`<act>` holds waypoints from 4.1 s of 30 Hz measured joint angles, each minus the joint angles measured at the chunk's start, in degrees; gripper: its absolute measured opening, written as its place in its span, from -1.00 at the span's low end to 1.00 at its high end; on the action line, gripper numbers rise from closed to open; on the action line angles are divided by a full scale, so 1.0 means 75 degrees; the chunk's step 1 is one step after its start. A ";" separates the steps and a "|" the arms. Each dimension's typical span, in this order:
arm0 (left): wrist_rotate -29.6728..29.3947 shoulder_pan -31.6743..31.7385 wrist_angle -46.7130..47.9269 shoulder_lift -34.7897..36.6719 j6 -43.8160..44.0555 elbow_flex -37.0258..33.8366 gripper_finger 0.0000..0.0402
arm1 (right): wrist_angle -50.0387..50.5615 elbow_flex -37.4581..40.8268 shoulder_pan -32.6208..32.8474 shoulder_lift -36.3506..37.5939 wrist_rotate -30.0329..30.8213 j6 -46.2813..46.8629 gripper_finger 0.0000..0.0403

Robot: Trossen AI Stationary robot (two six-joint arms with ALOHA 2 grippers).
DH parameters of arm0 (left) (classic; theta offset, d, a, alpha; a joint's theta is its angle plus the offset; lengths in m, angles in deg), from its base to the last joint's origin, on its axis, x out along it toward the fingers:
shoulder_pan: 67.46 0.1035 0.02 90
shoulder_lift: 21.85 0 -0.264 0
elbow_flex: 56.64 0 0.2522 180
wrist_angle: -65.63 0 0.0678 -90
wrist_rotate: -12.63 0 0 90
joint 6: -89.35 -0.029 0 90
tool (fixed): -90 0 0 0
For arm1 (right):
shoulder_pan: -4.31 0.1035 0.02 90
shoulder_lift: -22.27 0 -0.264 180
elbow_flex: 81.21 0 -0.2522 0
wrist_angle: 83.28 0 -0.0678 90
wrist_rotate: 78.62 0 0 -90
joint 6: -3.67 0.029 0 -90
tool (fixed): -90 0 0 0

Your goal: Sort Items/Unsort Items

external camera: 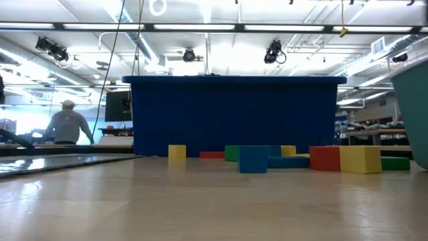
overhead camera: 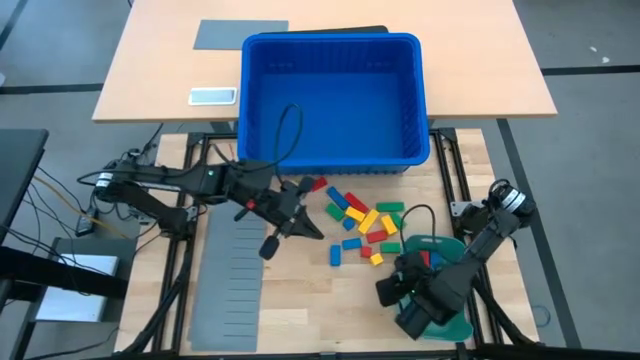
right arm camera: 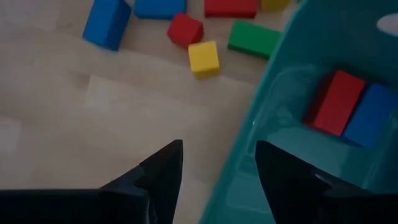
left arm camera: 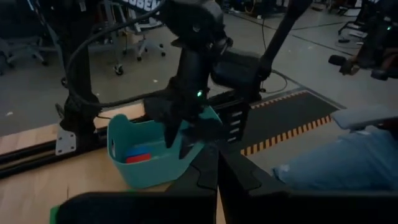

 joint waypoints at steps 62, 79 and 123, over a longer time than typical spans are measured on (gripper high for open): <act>-0.1443 -0.0070 0.0976 0.2602 -0.0582 0.0000 -0.96 | -0.7271 -0.1472 -0.2867 0.0134 0.4248 -1.1235 -1.00; -0.1472 -0.0070 0.1216 0.2622 -0.0381 0.0000 -0.96 | -1.9254 0.4344 -0.3929 0.0122 0.2833 -1.3780 -1.00; -0.1617 -0.0073 0.1155 0.2613 -0.0154 0.0000 -0.96 | -1.0302 0.2263 -0.2632 0.2092 0.1731 -1.0563 -1.00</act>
